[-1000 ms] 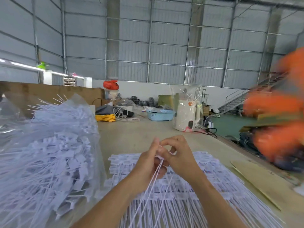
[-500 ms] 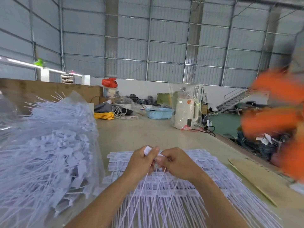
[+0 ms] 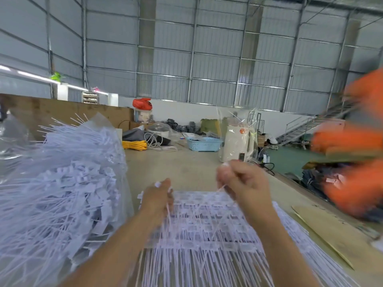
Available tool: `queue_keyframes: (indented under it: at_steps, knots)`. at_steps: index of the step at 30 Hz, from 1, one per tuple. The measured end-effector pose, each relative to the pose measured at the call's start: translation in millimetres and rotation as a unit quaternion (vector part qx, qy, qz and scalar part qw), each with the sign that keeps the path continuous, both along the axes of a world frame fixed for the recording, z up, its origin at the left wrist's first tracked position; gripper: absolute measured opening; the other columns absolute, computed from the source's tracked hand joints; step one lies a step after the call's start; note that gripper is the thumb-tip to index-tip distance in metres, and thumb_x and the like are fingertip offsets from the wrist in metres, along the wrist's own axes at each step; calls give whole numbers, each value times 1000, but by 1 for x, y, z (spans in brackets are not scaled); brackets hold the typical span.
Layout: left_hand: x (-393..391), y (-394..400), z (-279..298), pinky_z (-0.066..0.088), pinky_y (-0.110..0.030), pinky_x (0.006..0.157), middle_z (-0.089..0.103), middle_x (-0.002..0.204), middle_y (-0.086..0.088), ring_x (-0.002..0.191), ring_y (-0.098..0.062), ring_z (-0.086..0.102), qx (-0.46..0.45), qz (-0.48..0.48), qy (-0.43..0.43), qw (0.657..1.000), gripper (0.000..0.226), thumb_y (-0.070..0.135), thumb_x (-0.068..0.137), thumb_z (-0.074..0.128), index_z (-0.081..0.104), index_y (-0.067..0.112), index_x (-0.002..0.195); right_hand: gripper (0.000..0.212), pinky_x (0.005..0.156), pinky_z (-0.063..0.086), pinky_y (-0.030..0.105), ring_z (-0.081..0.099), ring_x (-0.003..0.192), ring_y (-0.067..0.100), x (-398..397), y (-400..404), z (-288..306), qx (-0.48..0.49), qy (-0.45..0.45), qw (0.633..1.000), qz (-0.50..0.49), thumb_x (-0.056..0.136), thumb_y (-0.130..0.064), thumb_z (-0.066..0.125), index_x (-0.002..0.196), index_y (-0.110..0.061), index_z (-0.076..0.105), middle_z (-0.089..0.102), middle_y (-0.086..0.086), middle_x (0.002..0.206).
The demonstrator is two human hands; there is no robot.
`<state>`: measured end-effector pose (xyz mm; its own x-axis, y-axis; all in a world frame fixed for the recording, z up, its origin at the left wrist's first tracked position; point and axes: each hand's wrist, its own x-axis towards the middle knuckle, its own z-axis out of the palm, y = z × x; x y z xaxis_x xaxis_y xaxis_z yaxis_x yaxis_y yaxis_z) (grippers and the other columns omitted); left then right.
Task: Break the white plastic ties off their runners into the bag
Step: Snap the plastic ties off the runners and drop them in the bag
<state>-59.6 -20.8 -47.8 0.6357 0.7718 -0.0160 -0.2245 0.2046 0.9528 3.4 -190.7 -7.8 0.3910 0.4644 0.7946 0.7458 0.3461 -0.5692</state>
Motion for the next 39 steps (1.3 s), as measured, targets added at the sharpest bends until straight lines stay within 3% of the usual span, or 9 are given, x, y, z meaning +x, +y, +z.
queue_keyframes:
  at_steps: [3,7,10,13,16,19,22,29,39]
  knots:
    - [1,1,3,29,-19,37,44,47,2,31,-8,38,72,18,-28,997,34,26,98,49,44,13,67,32,40,28,18,35,41,8,7,-9,5,21,101,992,69,87,-28,55,63,-8,61,49,-4,51]
    - [8,-40,-9,38,-19,40,55,55,-2,36,-11,48,126,-114,-37,985,27,29,96,52,57,11,78,22,52,31,18,38,46,2,14,9,-12,-141,40,989,-27,92,-14,56,78,2,61,53,2,65]
    - [5,-46,-4,36,-16,39,51,45,2,35,-9,45,120,-167,-26,978,44,45,96,43,67,12,79,5,61,39,21,46,64,1,16,13,-19,-208,24,977,-32,90,-3,56,93,-4,59,52,3,81]
    - [2,-48,-5,34,-17,42,49,53,-3,39,-9,41,165,-179,-8,970,45,54,88,50,70,16,72,23,73,49,23,54,82,7,17,14,-25,-222,42,974,-5,88,-1,58,104,-17,54,52,0,94]
    - [-1,-49,-8,33,-16,40,42,52,-1,39,-9,38,178,-152,-26,972,29,35,88,63,58,9,75,26,64,46,13,55,71,1,16,15,-27,-240,59,969,22,88,-4,60,107,-19,51,51,-6,94]
    - [2,-47,-6,32,-14,38,46,42,8,34,-6,40,171,-94,-60,979,29,19,92,61,52,12,65,6,56,44,21,53,55,5,20,11,-24,-270,81,960,-4,90,-13,60,89,-17,55,56,-4,78]
    - [2,-45,-4,31,-14,37,49,43,5,33,-7,41,181,-83,-64,978,24,18,92,60,51,10,71,29,55,42,28,48,49,17,21,10,-24,-321,62,945,-20,95,-20,53,67,-11,56,55,7,59]
    - [0,-45,-6,33,-15,40,52,47,2,37,-6,43,168,-112,-78,976,19,18,92,60,56,3,80,42,48,31,16,36,40,2,17,16,-26,-279,24,960,-13,97,-17,50,55,-14,47,43,-9,43]
    - [4,-39,-6,34,-18,39,48,50,-7,38,-13,40,197,-42,-22,979,31,21,89,65,51,8,64,33,58,34,30,43,55,17,18,22,-32,-275,-88,951,-114,93,-19,55,62,-8,56,44,-3,51]
